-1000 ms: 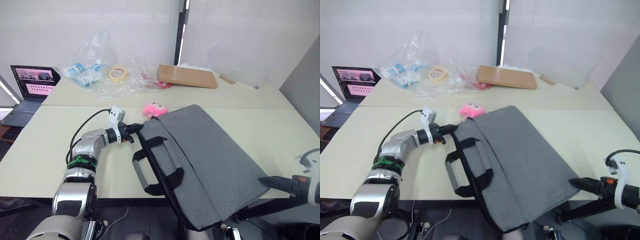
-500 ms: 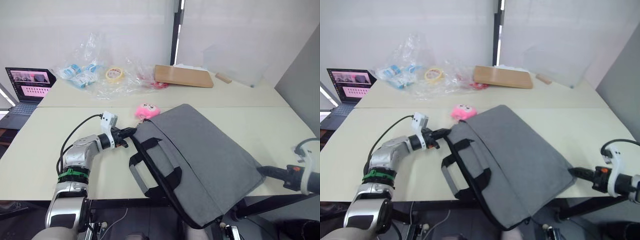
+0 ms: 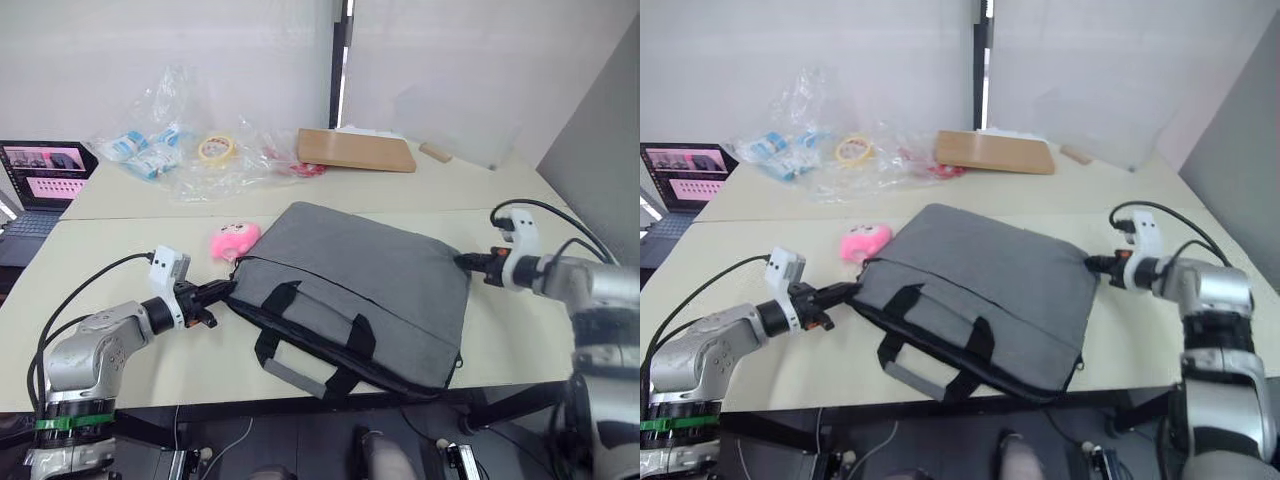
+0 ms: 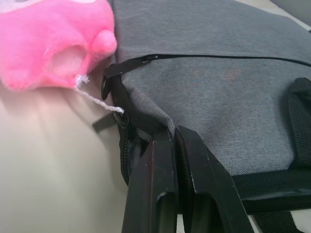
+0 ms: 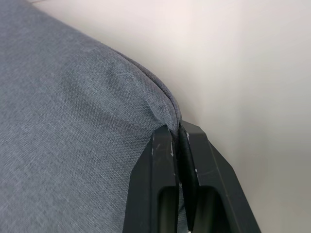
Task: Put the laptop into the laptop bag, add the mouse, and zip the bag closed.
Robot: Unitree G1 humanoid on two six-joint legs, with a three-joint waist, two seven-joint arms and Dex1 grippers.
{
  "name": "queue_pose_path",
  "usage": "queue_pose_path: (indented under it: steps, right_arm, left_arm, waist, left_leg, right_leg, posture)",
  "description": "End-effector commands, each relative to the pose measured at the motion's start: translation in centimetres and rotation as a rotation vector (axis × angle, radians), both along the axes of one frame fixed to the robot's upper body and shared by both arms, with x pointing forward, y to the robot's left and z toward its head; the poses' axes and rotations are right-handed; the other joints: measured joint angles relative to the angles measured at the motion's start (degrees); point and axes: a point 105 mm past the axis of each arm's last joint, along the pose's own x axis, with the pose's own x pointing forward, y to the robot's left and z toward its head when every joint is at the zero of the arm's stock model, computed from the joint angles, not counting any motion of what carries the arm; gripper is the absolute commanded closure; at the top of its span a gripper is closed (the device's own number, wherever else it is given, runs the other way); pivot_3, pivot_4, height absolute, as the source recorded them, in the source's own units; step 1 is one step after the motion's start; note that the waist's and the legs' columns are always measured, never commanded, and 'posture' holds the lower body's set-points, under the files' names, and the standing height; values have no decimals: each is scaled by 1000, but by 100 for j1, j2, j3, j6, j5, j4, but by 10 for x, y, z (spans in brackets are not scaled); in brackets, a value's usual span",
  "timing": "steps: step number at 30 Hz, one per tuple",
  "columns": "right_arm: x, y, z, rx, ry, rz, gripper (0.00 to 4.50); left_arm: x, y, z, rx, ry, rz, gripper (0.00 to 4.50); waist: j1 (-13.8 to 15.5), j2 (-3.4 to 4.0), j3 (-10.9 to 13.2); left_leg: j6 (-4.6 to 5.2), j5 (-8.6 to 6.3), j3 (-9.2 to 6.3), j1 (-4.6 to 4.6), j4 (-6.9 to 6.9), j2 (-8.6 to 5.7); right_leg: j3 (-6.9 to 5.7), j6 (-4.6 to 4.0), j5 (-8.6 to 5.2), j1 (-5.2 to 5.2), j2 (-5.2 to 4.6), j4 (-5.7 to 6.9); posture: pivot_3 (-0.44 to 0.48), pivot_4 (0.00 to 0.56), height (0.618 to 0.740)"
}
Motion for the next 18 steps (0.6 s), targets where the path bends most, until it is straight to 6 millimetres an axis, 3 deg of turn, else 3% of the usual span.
queue_pose_path:
  steps: [1, 3, 5, 6, 12, 16, 18]
  right_arm:
    - [19, 13, 21, -27, -110, 23, 4471]
    - [23, 23, 23, -16, -125, 66, 4471]
    - [23, 29, 25, -11, -143, 118, 3791]
    - [22, 28, 25, -15, -148, 124, 3487]
    - [3, -19, 27, -140, -183, 112, 1437]
    - [-25, -30, 30, -66, -138, 156, 77]
    - [-47, -29, 22, -19, -72, 200, 0]
  left_arm:
    - [-10, -4, 14, 18, -43, -17, 4500]
    - [-11, 2, 8, 44, -49, 19, 4500]
    - [-11, 7, 6, 44, -60, 49, 4500]
    - [-10, 10, 7, 33, -66, 68, 3832]
    - [-17, 31, 19, -24, -80, 123, 1914]
    - [-15, 41, 26, -70, -75, 139, 580]
    - [-8, 41, 27, -93, -65, 138, 15]
  waist:
    - [1, 1, 0]
    - [-15, 2, 1]
    - [-37, 4, 1]
    - [-42, 4, 2]
    - [-20, 24, 10]
    - [38, 32, 14]
    - [96, 42, 14]
  left_leg:
    - [-3, 1, -5, -2, -1, -1]
    - [-7, 3, -9, 0, -5, -6]
    - [-11, 5, -12, -1, -8, -7]
    - [-13, 6, -15, -1, -9, -7]
    - [-34, 13, -36, -2, -15, -5]
    - [-45, 19, -47, -9, -17, -6]
    - [-50, 21, -53, -14, -16, -5]
  right_leg:
    - [-1, -1, -1, 0, 0, 2]
    - [-4, -3, -2, -1, 3, 2]
    - [-10, -6, -4, -1, 4, 2]
    - [-16, -8, -5, -2, 4, 2]
    - [-55, -26, -16, -1, 0, 8]
    - [-72, -29, -19, 0, -7, 7]
    - [-72, -30, -19, 2, -7, 12]
  posture:
    - [0, 150, 740]
    - [0, 150, 740]
    - [0, 150, 740]
    - [0, 150, 740]
    - [0, 150, 740]
    - [0, 150, 740]
    - [0, 150, 740]
